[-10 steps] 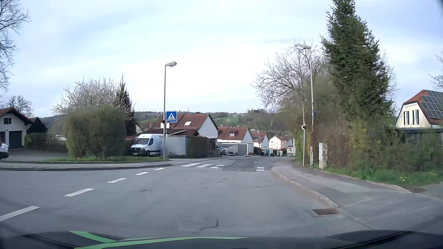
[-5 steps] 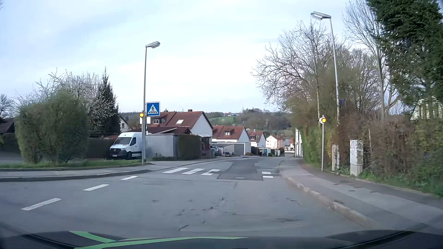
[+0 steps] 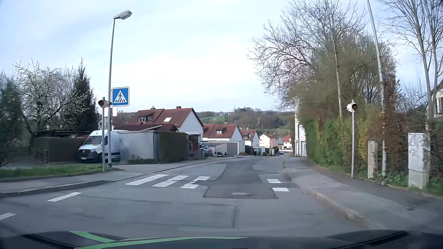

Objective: Follow the waypoints while adhering to traffic rules and regulations

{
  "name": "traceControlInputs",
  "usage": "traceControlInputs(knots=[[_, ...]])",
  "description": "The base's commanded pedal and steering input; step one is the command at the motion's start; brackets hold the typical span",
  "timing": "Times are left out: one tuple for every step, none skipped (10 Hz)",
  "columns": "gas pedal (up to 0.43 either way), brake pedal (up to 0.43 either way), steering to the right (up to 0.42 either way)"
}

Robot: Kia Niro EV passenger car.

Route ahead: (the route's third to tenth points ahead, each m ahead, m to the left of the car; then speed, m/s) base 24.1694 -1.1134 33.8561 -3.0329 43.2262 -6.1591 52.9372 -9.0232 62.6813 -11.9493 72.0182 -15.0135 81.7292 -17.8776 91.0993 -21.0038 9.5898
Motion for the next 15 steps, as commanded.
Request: traceControlInputs(knots=[[0.000,0.122,0.032],[0.000,0.116,0.034],[0.000,0.116,0.035],[0.000,0.116,0.035],[0.000,0.116,0.038],[0.000,0.116,0.040],[0.000,0.116,0.042],[0.000,0.116,0.044],[0.000,0.116,0.045],[0.000,0.116,0.045],[0.000,0.116,0.045],[0.000,0.110,0.044],[0.000,0.104,0.041],[0.000,0.104,0.039],[0.000,0.104,0.038]])
